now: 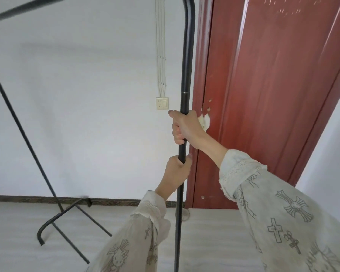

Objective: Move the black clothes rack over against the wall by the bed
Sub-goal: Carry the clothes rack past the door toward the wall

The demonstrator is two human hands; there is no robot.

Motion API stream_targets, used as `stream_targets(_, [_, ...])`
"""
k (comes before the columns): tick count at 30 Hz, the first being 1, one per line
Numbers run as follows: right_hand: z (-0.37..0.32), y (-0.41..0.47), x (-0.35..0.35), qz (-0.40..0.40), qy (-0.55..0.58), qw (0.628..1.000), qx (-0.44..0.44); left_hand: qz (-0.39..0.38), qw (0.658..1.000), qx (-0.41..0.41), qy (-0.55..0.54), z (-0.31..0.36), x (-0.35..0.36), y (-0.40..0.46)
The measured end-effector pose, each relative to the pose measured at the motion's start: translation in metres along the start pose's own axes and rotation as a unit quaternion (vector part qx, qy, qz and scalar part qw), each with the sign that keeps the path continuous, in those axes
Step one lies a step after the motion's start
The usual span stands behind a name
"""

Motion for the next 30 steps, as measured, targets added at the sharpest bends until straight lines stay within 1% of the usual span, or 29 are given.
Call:
stream_targets(6, [-0.007,0.074,-0.084,0.032,-0.009,0.999,0.003,-0.04,0.999,0.006,-0.027,0.009,0.072,0.093])
stream_targets(10, [-0.012,0.113,-0.136,0.038,-0.005,0.999,-0.009,-0.041,0.999,-0.009,-0.035,0.016,0.116,0.143])
stream_targets(12, [-0.013,0.13,-0.148,0.034,0.0,0.999,-0.004,-0.033,0.998,-0.012,-0.052,0.016,0.125,0.161])
stream_targets(16, [-0.008,0.173,-0.157,-0.014,0.015,1.0,0.016,0.017,0.997,-0.008,-0.074,0.014,0.13,0.2])
stream_targets(21, [-0.01,0.217,-0.169,-0.049,0.017,0.999,-0.003,0.081,0.994,-0.015,-0.067,0.008,0.133,0.243])
stream_targets(26, [-0.004,0.254,-0.178,-0.132,0.013,0.991,0.007,0.155,0.984,-0.062,-0.059,-0.004,0.139,0.279])
stream_targets(30, [0.001,0.279,-0.187,-0.204,0.01,0.979,0.021,0.217,0.969,-0.102,-0.052,-0.008,0.146,0.299])
Point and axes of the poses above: each hand's wrist, its own y-axis towards the middle knuckle, its own x-axis out of the palm, z = x × y, the point moved 9 cm from there along y, towards the middle knuckle, and after that the axes turned 11 degrees about y, right-handed, at the moved point
